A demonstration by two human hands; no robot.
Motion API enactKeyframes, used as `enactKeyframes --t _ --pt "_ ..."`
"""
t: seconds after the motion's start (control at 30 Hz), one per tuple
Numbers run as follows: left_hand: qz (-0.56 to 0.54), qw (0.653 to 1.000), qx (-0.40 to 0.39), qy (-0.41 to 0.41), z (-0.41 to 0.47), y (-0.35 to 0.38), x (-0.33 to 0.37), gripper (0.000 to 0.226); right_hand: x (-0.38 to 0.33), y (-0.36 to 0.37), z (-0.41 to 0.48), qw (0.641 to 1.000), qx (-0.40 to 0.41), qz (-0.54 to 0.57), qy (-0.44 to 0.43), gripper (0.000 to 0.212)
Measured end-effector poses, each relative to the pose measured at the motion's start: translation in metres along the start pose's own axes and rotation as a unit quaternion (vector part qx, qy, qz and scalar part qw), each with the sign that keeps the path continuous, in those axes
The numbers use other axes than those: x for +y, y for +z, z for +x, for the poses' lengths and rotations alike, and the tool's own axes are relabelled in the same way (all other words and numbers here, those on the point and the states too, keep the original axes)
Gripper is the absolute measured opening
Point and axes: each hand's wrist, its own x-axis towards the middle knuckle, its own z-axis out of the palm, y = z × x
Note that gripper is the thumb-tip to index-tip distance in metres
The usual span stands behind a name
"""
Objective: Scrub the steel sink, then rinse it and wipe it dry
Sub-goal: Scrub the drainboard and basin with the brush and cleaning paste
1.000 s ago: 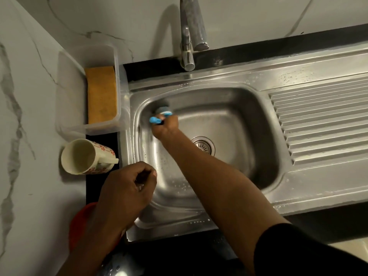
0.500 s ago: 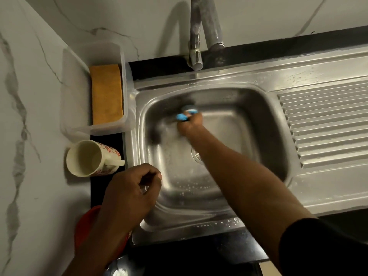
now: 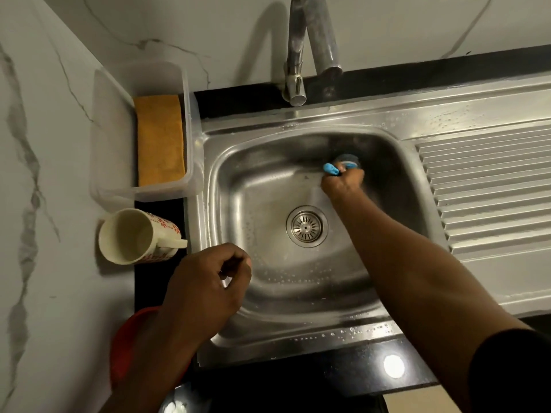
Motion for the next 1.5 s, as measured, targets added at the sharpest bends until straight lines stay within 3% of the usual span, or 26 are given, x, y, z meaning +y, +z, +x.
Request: enactKeyframes --t 0.2,0.37,0.53,0.7,0.8,0.9,1.1,1.2,1.3,1.5 --pt "0.005 1.000 0.008 -0.012 0.000 -0.004 -0.001 0.012 0.100 0.013 -0.048 0.973 -0.103 -0.187 0.090 0.031" --pt "0.003 1.000 0.016 -0.016 -0.002 -0.004 0.001 0.006 0.164 0.001 -0.086 0.924 -0.102 -0.310 0.200 0.026" --pt "-0.006 1.000 0.011 -0.021 -0.005 0.002 -0.002 0.005 0.153 -0.002 -0.095 0.903 -0.126 -0.358 0.201 0.022" --pt "-0.015 0.999 0.018 -0.028 -0.008 0.002 -0.003 0.006 0.154 0.004 -0.106 0.939 -0.154 -0.218 0.218 0.018" --pt "-0.018 0.999 0.032 -0.030 -0.010 -0.002 -0.005 0.007 0.163 0.005 -0.099 0.939 -0.124 -0.269 0.177 0.022" --pt "-0.015 0.998 0.051 -0.030 -0.012 -0.005 -0.006 0.006 0.163 0.003 -0.096 0.914 -0.096 -0.361 0.160 0.025" --pt "-0.023 0.998 0.049 -0.033 -0.013 -0.004 -0.008 0.009 0.152 0.005 -0.105 0.855 -0.174 -0.479 0.096 0.033" --pt "-0.020 0.998 0.047 -0.035 -0.012 -0.004 -0.009 0.009 0.156 0.008 -0.090 0.831 -0.135 -0.530 0.100 0.032" --pt "-0.012 0.998 0.056 -0.034 -0.011 -0.005 -0.009 0.008 0.160 -0.001 -0.087 0.806 -0.121 -0.571 0.098 0.013" --pt "-0.020 0.998 0.051 -0.039 -0.010 -0.002 -0.012 0.006 0.164 -0.038 -0.081 0.772 -0.036 -0.619 0.142 0.024"
